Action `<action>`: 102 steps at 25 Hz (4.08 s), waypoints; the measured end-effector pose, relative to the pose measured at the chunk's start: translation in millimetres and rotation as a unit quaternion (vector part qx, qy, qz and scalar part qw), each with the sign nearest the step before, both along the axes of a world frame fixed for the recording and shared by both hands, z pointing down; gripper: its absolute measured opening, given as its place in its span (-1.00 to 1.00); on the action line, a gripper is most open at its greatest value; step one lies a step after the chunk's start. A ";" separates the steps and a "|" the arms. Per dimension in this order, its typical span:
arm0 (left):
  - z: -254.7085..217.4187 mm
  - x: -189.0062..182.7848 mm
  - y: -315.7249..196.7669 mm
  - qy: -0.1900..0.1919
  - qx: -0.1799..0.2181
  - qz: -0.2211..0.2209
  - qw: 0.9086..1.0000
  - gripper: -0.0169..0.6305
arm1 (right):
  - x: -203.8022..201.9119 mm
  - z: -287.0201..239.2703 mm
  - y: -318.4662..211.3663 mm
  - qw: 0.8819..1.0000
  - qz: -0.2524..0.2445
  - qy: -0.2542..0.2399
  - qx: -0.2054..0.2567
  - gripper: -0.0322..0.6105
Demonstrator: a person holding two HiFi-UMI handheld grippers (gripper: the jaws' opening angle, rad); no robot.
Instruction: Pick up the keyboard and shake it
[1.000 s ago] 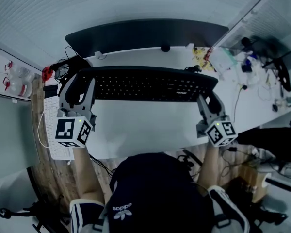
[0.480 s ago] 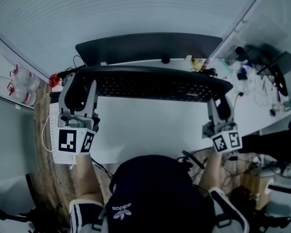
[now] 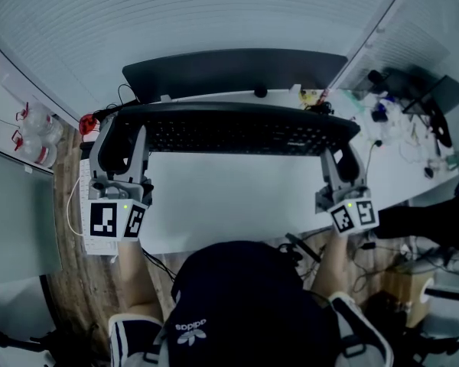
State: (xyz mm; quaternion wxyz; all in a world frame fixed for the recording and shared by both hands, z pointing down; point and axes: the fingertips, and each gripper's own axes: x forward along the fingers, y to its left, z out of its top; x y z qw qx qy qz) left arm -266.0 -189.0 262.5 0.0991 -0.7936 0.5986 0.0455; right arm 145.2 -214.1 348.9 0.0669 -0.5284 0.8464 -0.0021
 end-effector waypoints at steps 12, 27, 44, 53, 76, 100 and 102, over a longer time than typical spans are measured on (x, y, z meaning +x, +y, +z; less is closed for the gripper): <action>10.5 14.2 15.6 0.008 0.006 0.011 1.000 -0.34 | 13.6 9.1 28.5 1.000 0.011 -0.006 0.010 -0.20; 16.6 15.3 14.0 0.018 0.010 0.004 1.000 -0.35 | 15.2 10.2 29.6 1.000 0.018 0.007 0.011 -0.20; 11.6 50.2 56.0 0.018 0.028 -0.018 0.999 -0.35 | 51.1 8.1 48.0 1.000 -0.012 0.004 0.022 -0.20; 6.2 69.8 56.5 0.017 0.037 -0.014 0.999 -0.35 | 69.9 1.7 42.8 0.999 -0.022 0.001 0.041 -0.21; 24.6 74.2 29.0 0.020 0.013 -0.017 1.000 -0.35 | 71.1 22.9 24.8 0.999 -0.031 0.002 -0.013 -0.24; 28.1 70.9 20.6 0.037 -0.001 -0.010 0.999 -0.35 | 72.2 39.0 33.0 0.999 -0.022 -0.028 -0.040 -0.25; 29.2 71.0 22.4 0.036 -0.004 -0.009 0.999 -0.35 | 72.9 42.3 33.9 0.998 -0.023 -0.031 -0.044 -0.25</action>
